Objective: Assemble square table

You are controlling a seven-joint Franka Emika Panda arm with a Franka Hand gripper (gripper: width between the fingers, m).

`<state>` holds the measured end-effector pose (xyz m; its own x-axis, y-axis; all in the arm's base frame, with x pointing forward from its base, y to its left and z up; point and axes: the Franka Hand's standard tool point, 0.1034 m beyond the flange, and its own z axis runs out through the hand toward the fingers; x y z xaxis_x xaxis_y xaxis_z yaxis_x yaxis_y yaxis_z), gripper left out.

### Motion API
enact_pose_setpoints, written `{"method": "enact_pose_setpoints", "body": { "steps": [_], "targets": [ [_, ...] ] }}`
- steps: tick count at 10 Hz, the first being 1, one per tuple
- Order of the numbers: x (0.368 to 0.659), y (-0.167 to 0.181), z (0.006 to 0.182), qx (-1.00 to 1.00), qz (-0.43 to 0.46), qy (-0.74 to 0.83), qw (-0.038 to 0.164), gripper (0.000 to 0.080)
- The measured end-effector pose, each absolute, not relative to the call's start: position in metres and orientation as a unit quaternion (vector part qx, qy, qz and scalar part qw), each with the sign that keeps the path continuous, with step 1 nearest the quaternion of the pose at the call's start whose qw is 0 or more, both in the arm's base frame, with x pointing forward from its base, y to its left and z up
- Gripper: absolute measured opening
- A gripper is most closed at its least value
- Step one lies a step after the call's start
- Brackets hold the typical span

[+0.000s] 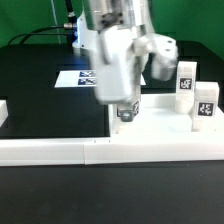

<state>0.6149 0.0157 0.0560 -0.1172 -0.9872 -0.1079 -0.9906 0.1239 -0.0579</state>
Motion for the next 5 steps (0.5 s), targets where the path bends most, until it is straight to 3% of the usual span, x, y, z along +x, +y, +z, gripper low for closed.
{"method": "enact_pose_setpoints", "body": {
  "steps": [1, 5],
  "targets": [
    [0.6108, 0.0201, 0.0574, -0.716, 0.011, 0.695, 0.058, 0.0617],
    [0.6105, 0.0175, 0.0579, -0.837, -0.003, 0.544, 0.055, 0.0648]
  ]
}}
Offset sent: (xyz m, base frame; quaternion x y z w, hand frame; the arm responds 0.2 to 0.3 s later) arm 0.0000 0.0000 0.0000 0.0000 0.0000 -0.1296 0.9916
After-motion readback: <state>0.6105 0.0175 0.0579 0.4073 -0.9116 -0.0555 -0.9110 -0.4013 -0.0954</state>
